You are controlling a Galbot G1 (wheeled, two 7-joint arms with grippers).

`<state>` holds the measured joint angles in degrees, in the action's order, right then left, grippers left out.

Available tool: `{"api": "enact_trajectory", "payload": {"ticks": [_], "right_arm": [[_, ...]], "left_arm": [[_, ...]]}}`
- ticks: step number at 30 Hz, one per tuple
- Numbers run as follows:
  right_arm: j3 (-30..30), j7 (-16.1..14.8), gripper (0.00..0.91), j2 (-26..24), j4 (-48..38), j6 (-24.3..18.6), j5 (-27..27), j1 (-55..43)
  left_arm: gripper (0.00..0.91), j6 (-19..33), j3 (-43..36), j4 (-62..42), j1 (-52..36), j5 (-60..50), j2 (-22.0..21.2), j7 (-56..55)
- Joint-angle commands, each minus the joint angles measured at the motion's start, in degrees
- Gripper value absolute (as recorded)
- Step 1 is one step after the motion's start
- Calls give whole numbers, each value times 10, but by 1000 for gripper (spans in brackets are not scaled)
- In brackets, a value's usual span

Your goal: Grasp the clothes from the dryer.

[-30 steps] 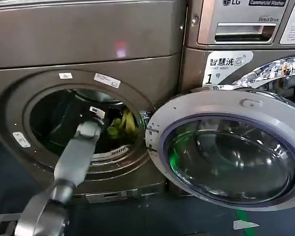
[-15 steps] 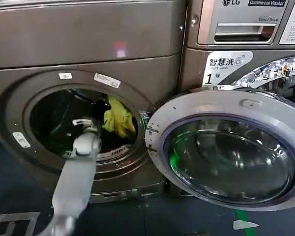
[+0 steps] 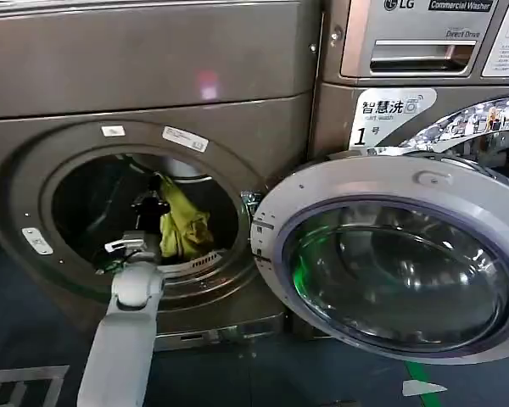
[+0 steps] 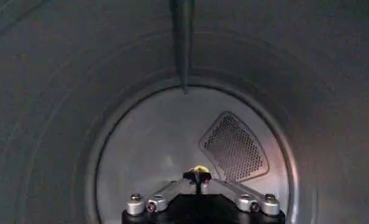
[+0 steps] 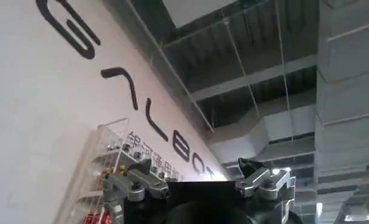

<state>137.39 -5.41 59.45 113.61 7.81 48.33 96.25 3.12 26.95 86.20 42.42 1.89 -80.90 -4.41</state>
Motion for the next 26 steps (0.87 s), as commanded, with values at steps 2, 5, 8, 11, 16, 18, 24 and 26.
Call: {"api": "enact_trajectory", "payload": {"ticks": [2, 5, 8, 11, 16, 18, 24, 26], "right_arm": [[1, 0, 907, 0, 1, -5, 5, -1], [1, 0, 907, -1, 0, -5, 5, -2], [4, -1, 907, 0, 4, -1, 4, -2], [13, 2, 907, 0, 2, 6, -1, 5], [32, 1, 907, -7, 1, 12, -1, 17], [33, 1, 907, -7, 1, 13, -2, 18], [35, 0, 907, -4, 1, 16, -2, 17], [36, 0, 907, -4, 0, 16, -2, 18]], "left_arm": [[0, -32, 9, 7, -2, -11, -1, 20], [0, -35, 10, 11, -3, -9, 0, 22], [0, -42, 10, 19, -4, -5, 6, 26], [0, -42, 9, 14, -10, -2, 8, 30], [0, -43, 3, 2, -21, 2, 9, 33], [0, -45, 1, 3, -22, 3, 11, 34], [0, -48, -5, 3, -25, 5, 14, 37], [0, -49, -7, 2, -26, 5, 15, 38]]}}
